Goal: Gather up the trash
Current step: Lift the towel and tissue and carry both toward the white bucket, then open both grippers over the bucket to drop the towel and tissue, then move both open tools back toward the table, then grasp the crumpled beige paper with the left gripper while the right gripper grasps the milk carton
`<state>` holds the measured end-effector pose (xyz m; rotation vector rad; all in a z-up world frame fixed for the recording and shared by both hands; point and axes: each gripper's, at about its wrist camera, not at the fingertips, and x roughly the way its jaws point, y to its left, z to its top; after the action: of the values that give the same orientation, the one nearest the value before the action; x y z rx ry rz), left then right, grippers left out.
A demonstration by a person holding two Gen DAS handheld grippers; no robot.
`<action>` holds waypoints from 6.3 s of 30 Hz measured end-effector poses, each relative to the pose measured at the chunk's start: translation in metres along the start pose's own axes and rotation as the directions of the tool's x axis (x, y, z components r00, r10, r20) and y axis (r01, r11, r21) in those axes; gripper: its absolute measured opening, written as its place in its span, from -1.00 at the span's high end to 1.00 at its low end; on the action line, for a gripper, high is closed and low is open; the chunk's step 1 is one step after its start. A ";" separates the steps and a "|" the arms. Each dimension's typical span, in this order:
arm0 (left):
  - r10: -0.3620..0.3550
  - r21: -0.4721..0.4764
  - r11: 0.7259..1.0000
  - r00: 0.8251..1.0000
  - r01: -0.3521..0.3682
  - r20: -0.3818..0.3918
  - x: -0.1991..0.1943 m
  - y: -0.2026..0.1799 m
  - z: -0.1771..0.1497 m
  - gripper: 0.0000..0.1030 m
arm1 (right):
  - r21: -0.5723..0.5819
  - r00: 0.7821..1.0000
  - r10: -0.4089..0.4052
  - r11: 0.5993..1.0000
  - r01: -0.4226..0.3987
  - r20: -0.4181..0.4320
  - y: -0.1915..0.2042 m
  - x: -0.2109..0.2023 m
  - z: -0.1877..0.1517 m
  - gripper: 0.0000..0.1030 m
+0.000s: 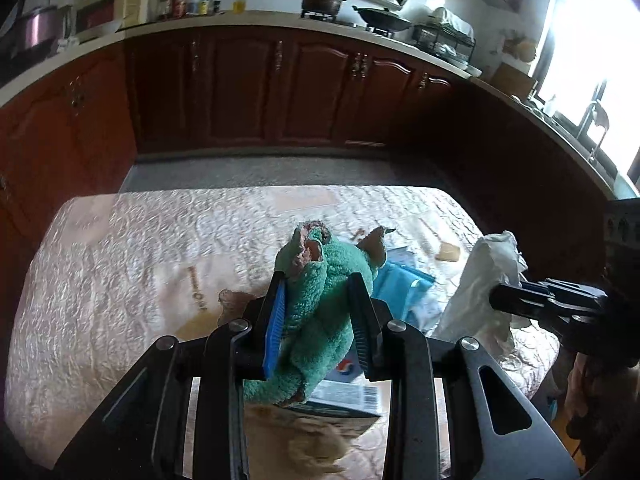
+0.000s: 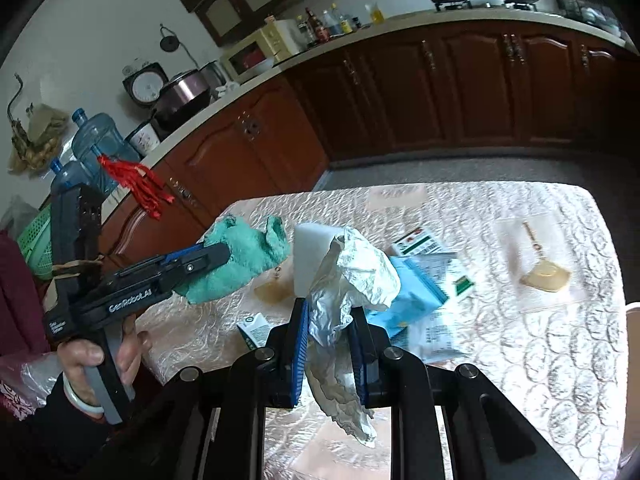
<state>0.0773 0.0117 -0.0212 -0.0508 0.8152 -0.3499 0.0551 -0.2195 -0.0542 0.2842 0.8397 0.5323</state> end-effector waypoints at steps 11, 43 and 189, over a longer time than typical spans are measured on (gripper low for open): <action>-0.028 0.067 0.997 1.000 0.028 -0.012 0.011 -0.052 0.003 0.51 | 0.026 0.997 -0.065 0.998 0.064 0.035 -0.024 -0.025 -0.003 0.65; 0.051 0.135 0.991 0.953 -0.011 -0.299 0.127 -0.111 -0.063 0.22 | 0.127 0.987 -0.156 0.980 0.151 0.031 -0.080 -0.053 -0.023 0.64; -0.054 0.027 0.998 0.990 0.058 -0.127 0.033 -0.095 -0.036 -0.12 | 0.088 0.944 -0.331 0.940 0.330 -0.006 -0.078 -0.044 -0.035 -0.37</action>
<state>0.0452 -0.0850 -0.0521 -0.0231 0.9346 -0.4220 0.0305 -0.3082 -0.0832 0.2191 0.8816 0.1796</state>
